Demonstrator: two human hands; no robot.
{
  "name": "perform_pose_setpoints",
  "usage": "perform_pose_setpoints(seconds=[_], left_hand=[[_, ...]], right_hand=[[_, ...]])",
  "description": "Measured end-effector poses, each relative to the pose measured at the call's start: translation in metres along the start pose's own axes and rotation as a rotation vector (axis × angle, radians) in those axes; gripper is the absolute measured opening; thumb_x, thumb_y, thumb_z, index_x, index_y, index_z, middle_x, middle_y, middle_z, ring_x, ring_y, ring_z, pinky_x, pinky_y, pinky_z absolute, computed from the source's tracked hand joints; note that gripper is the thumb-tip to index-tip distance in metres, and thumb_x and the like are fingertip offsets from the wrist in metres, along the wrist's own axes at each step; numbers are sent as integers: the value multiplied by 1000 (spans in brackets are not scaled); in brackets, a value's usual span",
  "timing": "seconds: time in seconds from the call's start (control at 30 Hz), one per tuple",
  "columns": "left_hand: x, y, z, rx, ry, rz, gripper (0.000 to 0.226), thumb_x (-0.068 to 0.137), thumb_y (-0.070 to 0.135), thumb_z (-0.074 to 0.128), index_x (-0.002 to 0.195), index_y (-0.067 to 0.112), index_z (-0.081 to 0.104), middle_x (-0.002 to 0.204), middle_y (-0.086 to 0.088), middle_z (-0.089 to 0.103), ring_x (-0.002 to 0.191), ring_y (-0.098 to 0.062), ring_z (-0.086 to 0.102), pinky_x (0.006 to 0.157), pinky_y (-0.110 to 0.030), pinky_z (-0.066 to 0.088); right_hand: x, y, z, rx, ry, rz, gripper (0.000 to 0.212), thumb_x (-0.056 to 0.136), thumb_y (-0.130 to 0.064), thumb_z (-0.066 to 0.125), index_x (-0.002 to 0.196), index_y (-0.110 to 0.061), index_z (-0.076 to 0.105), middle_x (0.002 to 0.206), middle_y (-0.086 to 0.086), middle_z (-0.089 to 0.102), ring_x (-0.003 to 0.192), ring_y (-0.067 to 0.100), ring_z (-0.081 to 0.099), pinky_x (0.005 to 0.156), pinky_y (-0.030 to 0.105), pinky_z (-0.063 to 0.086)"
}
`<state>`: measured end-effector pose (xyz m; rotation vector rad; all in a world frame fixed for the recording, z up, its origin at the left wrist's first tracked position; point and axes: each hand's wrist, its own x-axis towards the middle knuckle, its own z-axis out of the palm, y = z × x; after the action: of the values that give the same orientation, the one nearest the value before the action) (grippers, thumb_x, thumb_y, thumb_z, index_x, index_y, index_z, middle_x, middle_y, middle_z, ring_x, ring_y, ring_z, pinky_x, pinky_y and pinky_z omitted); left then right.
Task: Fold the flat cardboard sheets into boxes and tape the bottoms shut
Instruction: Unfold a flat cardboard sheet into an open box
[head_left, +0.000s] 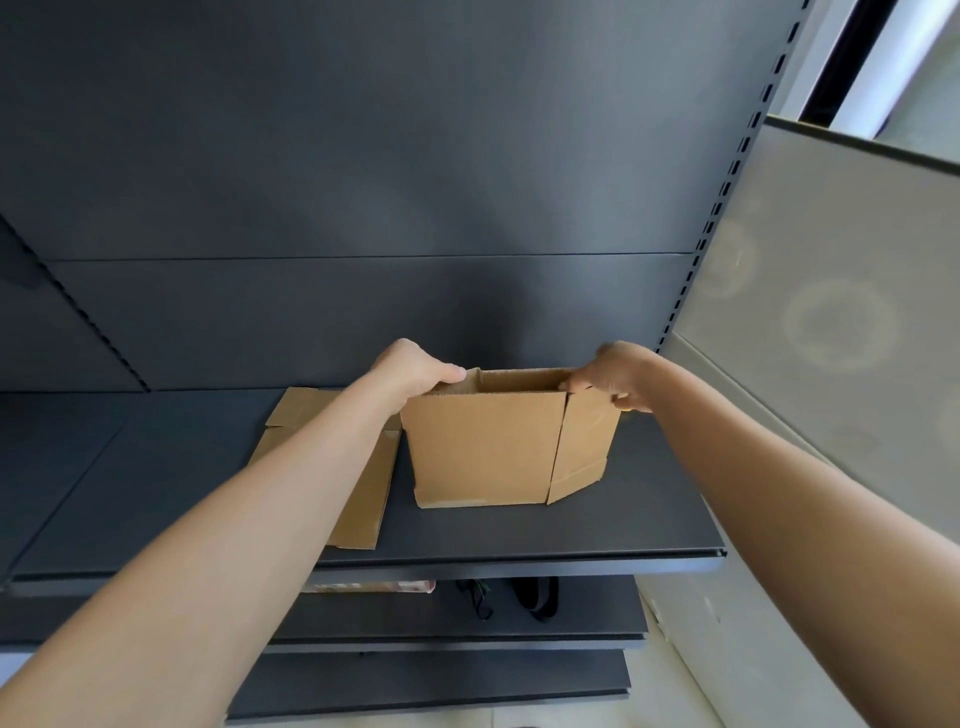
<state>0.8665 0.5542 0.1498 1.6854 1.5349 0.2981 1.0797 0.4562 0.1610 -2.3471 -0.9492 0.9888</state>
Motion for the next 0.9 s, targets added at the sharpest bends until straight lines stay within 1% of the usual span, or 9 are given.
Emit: perform_pose_setpoints(seconds=[0.1,0.17,0.27,0.37,0.5,0.6,0.67,0.77,0.9], left_hand=[[-3,2,-2,77,10,35,49,78,41,73,109,5,62,101,-8,64,89,-25,61,69,-31,50],[-5,2,-2,98,24,53,47,79,40,72,107,3,62,99,-10,65,89,-26,62,71,-32,50],[-9,0,-1,66,43,52,48,81,39,70,106,-1,62,91,-9,63,83,-27,62,65,-31,47],[-12,-1,0,46,113,26,45,85,36,67,108,-2,61,83,-9,60,76,-27,61,60,-30,48],[-13,-2,1,-12,171,-9,29,87,29,66,95,1,60,93,-14,65,66,-26,59,46,-25,43],[-15,-2,2,-61,224,-21,22,90,23,63,93,2,57,97,-14,65,59,-26,61,51,-31,54],[-18,-2,3,-130,224,-33,23,90,19,63,103,2,57,101,-13,63,71,-29,65,58,-36,58],[-21,-4,4,-185,180,-25,23,86,8,65,107,0,57,104,-15,62,87,-30,65,56,-32,55],[-26,-4,4,-172,108,33,24,80,1,68,101,2,58,97,-11,60,86,-24,60,63,-29,51]], right_hand=[[-3,-1,0,42,-93,-23,75,77,-9,76,140,-7,34,140,14,40,125,30,41,101,37,42],[-4,0,-1,49,-140,-29,83,77,-1,72,145,-12,24,145,14,33,130,32,36,106,41,39],[-7,1,-1,24,-195,-56,99,78,8,66,151,-23,7,154,12,18,137,34,27,107,43,38],[-9,3,3,-6,-154,-97,106,80,9,64,152,-27,-5,158,5,6,141,35,18,107,44,36],[-5,7,8,204,-104,-101,96,84,-6,67,152,-24,2,155,11,20,139,34,25,112,48,28],[-5,9,11,326,-153,-100,92,84,-3,66,152,-22,8,155,9,21,139,33,27,111,45,30],[-7,10,16,337,-175,-97,88,84,1,63,152,-23,12,155,8,22,138,32,27,104,42,33],[-9,12,22,405,-166,-88,75,89,-2,56,151,-18,18,153,9,27,137,31,30,98,38,35],[-9,10,20,541,-173,-53,36,97,-11,47,133,-11,42,138,13,47,115,30,50,92,37,44]])
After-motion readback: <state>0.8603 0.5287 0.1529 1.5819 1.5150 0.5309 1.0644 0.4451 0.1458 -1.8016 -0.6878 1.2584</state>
